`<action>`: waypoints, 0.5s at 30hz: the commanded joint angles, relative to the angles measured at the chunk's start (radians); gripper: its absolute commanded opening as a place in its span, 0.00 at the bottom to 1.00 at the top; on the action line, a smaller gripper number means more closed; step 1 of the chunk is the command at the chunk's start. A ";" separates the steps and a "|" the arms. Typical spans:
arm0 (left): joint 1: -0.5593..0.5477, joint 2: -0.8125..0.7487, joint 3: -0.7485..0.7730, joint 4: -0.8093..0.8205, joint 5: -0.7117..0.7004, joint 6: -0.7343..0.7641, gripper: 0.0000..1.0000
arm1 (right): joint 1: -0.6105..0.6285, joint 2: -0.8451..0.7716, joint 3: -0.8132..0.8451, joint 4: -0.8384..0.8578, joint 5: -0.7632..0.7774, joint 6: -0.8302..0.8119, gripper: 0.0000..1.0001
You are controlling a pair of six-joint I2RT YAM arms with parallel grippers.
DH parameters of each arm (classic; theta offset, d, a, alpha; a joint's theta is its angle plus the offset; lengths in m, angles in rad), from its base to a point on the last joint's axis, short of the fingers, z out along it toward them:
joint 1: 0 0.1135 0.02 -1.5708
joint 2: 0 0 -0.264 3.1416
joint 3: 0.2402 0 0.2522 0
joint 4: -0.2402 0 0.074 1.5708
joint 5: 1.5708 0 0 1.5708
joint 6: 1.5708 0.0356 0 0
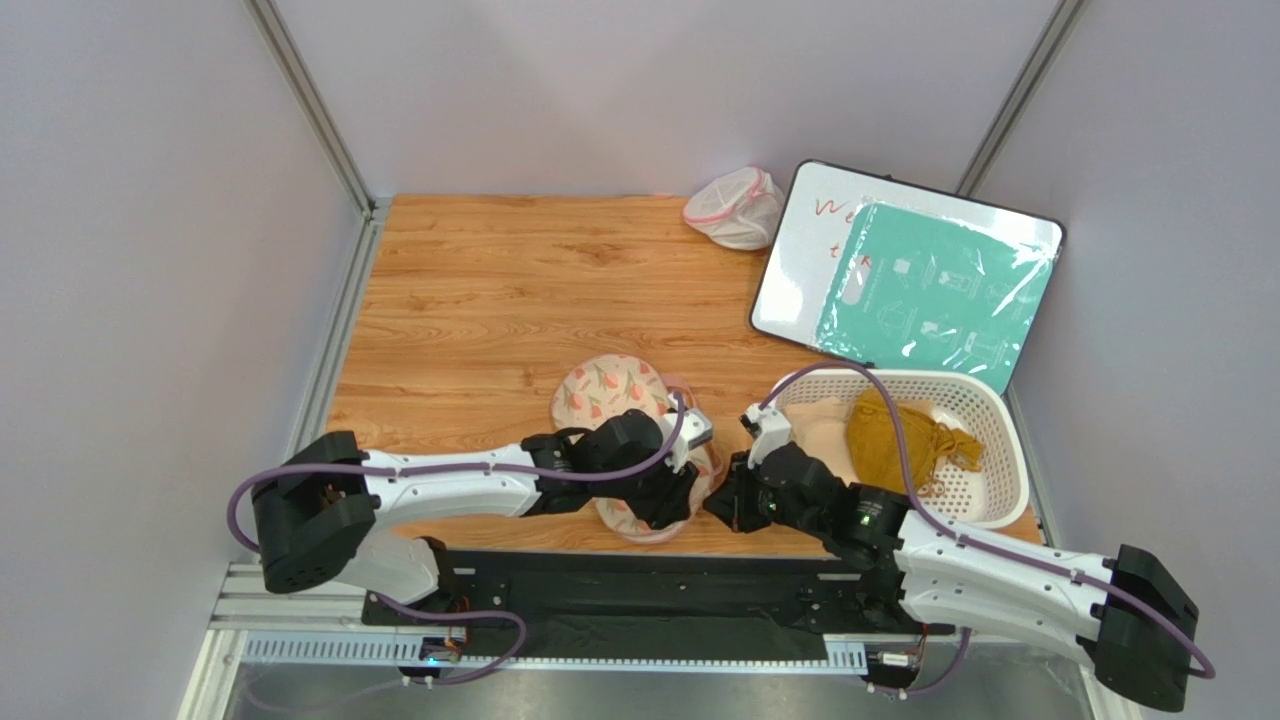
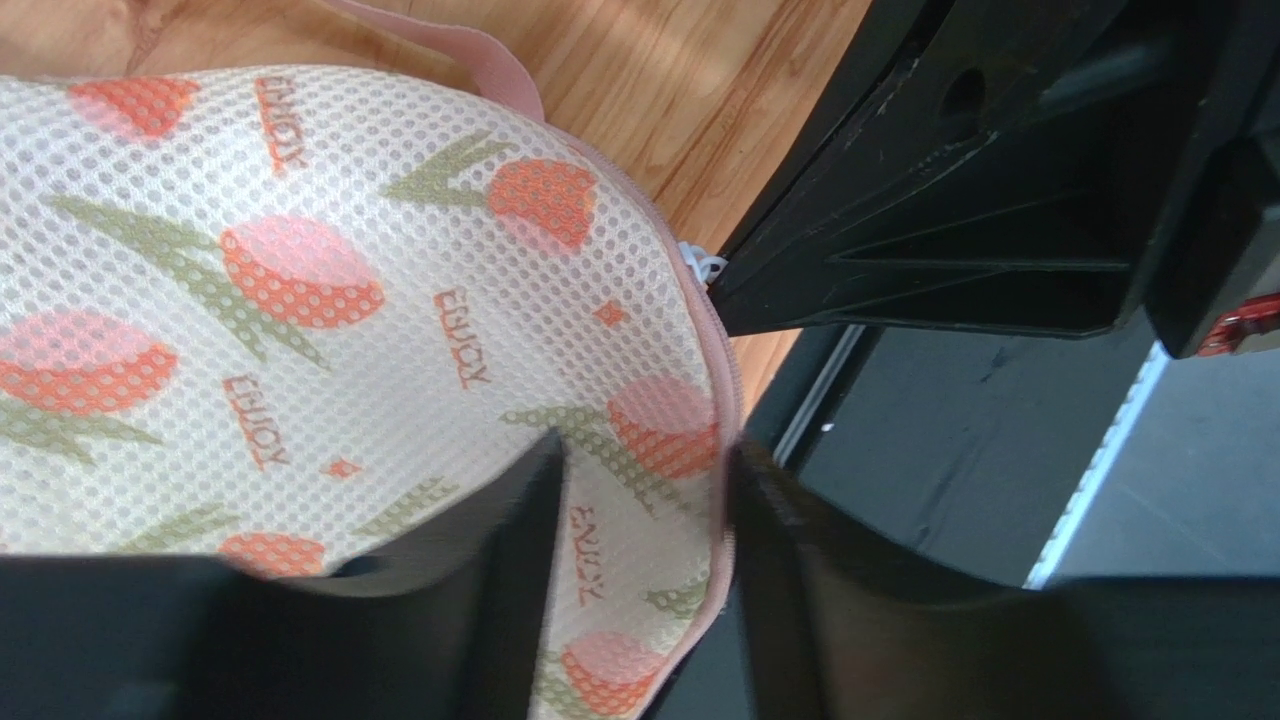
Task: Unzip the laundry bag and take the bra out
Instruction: Unzip the laundry bag at the center of the board.
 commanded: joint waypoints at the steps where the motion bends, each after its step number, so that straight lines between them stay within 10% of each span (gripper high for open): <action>1: -0.011 0.018 0.047 0.038 -0.018 -0.006 0.34 | 0.010 -0.003 0.034 0.052 0.023 0.017 0.00; 6: -0.012 0.041 0.058 0.008 -0.017 -0.006 0.00 | 0.008 -0.003 0.031 0.048 0.024 0.019 0.00; 15: -0.011 -0.012 -0.001 0.011 -0.014 -0.005 0.00 | 0.008 -0.031 0.030 0.006 0.064 0.024 0.00</action>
